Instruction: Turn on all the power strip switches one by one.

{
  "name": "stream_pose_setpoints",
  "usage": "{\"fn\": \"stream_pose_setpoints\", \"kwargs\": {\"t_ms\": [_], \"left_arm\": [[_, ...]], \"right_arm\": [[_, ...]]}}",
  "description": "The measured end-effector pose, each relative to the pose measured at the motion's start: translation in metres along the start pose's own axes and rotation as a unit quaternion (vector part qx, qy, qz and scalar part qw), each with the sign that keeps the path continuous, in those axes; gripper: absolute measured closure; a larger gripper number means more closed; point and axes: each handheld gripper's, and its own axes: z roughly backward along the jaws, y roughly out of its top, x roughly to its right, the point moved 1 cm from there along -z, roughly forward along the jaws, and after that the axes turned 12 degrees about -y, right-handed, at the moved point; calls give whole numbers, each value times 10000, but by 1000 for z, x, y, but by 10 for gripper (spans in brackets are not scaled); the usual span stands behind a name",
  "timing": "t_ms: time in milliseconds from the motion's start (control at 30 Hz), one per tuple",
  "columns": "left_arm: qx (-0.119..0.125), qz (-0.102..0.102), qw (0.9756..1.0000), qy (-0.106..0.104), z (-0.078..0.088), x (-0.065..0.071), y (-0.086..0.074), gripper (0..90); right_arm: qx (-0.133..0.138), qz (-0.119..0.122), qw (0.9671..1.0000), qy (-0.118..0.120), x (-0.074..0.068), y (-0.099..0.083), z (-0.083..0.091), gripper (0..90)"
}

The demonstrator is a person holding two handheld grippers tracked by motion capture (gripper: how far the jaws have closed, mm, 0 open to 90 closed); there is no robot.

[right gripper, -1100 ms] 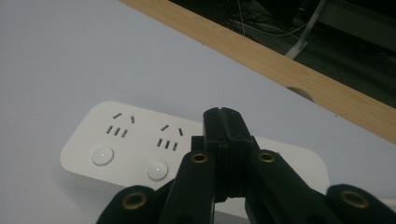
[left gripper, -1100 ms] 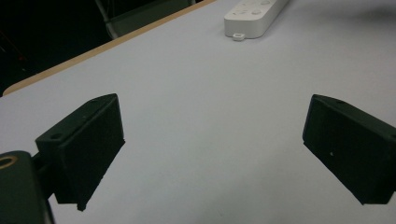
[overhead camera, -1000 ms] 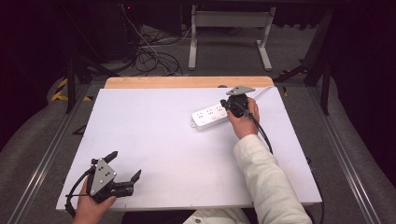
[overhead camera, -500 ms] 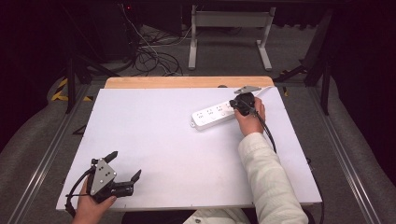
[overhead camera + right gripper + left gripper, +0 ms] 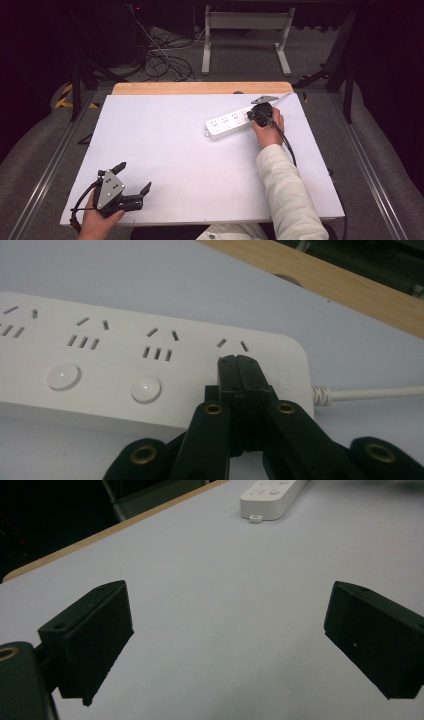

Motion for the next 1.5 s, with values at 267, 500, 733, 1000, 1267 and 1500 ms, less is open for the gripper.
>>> {"fn": "stream_pose_setpoints", "kwargs": {"t_ms": [267,500,733,1000,1267,1500], "left_arm": [[-4,-5,10000,-9,0,1,0,56],[-3,-10,10000,-16,0,1,0,56],[-1,-10,10000,-16,0,1,0,56],[14,7,10000,-18,1,1,0,56],[10,-16,10000,-12,1,1,0,56],[1,-20,10000,-1,1,1,0,56]], "right_arm": [[8,48,10000,-39,-2,-1,0,900],[-22,27,10000,-42,-2,-1,-1,900],[-28,23,10000,58,-6,0,-2,900],[-54,-70,9999,93,-6,1,-3,900],[-11,-381,9991,171,-2,-4,-4,900],[-123,-508,9986,108,-2,-3,-4,900]]}}
